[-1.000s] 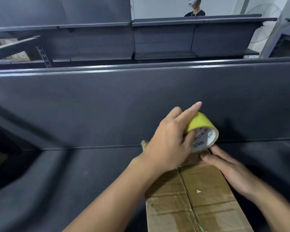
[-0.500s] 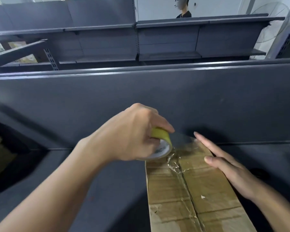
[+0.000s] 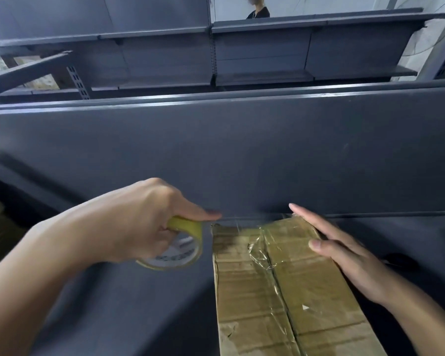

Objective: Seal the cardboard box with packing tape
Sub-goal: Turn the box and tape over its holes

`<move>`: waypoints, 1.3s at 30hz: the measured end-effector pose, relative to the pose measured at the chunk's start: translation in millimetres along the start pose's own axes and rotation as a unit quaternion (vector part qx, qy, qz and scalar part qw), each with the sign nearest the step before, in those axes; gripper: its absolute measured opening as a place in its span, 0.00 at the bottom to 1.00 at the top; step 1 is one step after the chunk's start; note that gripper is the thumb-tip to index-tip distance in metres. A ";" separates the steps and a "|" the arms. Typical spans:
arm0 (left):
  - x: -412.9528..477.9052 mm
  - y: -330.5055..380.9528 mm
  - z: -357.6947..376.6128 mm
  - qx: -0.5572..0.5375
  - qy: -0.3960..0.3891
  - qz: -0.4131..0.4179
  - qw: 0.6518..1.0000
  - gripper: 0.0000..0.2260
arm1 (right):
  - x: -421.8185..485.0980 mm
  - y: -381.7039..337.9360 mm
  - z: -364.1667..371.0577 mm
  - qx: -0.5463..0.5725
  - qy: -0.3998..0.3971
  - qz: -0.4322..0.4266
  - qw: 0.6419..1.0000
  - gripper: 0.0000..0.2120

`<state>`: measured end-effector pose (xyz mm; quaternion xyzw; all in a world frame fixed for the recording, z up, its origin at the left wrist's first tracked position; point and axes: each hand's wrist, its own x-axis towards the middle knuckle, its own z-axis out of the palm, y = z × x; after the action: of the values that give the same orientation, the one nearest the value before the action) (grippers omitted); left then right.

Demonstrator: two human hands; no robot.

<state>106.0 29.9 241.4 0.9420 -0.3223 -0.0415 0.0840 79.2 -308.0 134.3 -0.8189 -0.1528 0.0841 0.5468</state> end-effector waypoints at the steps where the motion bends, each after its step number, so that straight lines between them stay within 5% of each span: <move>1: -6.3 -5.8 2.4 0.009 0.013 0.001 1.000 0.32 | -0.3 -0.1 -0.4 -0.001 0.001 0.001 1.000 0.26; 5: -27.2 -18.5 29.4 0.016 0.032 0.003 0.999 0.39 | -0.7 -0.7 -0.3 -0.009 -0.002 0.004 1.000 0.25; 12: -30.4 -21.5 79.9 -0.063 0.151 0.010 0.986 0.27 | -4.1 -11.5 0.1 -0.058 -0.006 0.022 0.998 0.25; 16: -29.8 -22.7 88.1 -0.101 0.131 0.027 0.986 0.41 | -6.3 -28.2 -6.1 -0.182 -0.036 0.052 0.981 0.21; 20: -25.8 -16.3 98.9 -0.124 0.167 0.036 0.978 0.43 | -6.0 -56.3 -9.0 -0.457 -0.102 0.097 0.878 0.29; 23: -23.6 -7.8 106.5 -0.145 0.202 0.046 0.967 0.41 | -5.5 -68.6 10.3 -0.579 -0.099 0.102 0.803 0.48; 25: -23.3 -4.0 112.2 -0.159 0.229 0.046 0.959 0.40 | -4.2 -66.6 26.0 -0.588 -0.063 0.085 0.802 0.57; 28: -22.9 -0.2 120.6 -0.168 0.260 0.033 0.950 0.38 | -2.2 -67.2 33.6 -0.589 -0.030 0.056 0.806 0.58; 33: -19.8 2.0 123.0 -0.154 0.287 0.027 0.945 0.36 | 1.4 -83.4 45.9 -0.589 -0.141 0.096 0.790 0.59; 39: -18.1 -0.3 125.0 -0.156 0.296 0.025 0.942 0.36 | 1.2 -92.0 61.6 -0.563 -0.176 0.082 0.804 0.55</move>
<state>75.4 24.8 118.9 0.8785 -0.2960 0.1918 0.3221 47.0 -221.3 195.3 -0.9634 -0.1995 0.1705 -0.0553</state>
